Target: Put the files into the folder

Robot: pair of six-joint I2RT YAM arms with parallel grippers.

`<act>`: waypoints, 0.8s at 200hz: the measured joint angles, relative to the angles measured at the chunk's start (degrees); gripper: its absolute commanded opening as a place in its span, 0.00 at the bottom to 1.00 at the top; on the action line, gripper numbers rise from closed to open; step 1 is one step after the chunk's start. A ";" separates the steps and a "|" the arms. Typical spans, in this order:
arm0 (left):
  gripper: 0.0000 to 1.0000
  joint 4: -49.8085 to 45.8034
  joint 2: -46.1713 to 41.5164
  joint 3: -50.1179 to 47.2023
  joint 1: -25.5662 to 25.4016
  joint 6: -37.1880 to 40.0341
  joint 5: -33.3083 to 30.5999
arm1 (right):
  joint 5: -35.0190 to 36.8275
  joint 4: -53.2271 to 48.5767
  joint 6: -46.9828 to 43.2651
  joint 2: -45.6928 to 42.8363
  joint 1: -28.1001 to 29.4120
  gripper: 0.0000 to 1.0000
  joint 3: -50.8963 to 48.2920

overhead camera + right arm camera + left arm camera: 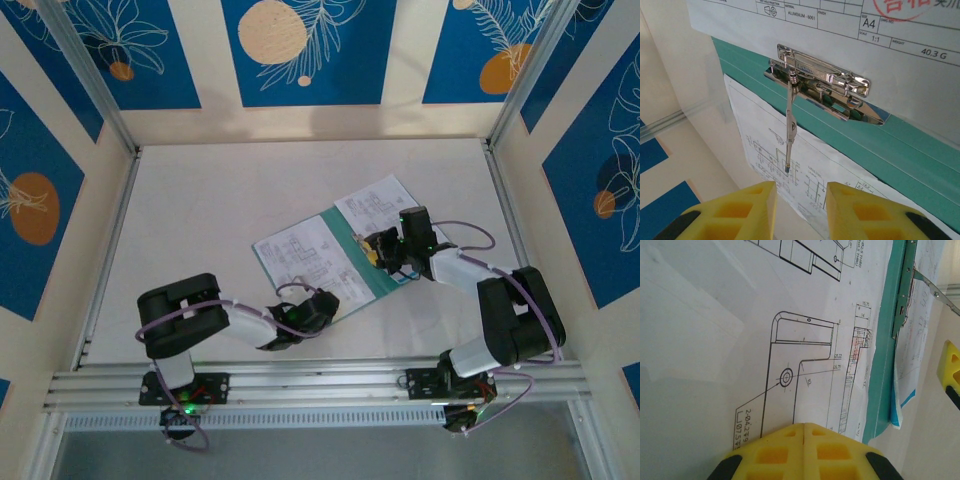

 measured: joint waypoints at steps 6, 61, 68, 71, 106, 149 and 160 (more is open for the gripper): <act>0.05 0.00 0.00 0.00 0.00 0.00 0.00 | 0.00 -0.31 -0.02 0.00 0.00 0.32 0.13; 0.05 -0.70 0.00 0.37 0.00 0.02 0.00 | -0.02 -1.14 -0.63 0.94 0.00 0.25 1.86; 0.05 -0.81 0.00 0.42 0.00 0.02 0.02 | -0.02 -1.25 -0.66 1.09 0.00 0.24 1.86; 0.05 -0.85 0.00 0.44 0.00 0.02 0.02 | -0.02 -1.25 -0.66 1.18 0.00 0.24 1.86; 0.05 -0.90 0.00 0.48 -0.02 0.02 0.02 | -0.04 -1.25 -0.83 2.43 -0.17 0.21 1.95; 0.05 -1.01 0.00 0.48 -0.02 0.02 0.00 | -0.20 -1.16 -0.87 3.08 -0.28 0.17 2.16; 0.05 -1.11 0.00 0.57 -0.02 0.02 0.00 | -0.20 -1.14 -0.87 3.08 -0.33 0.16 2.16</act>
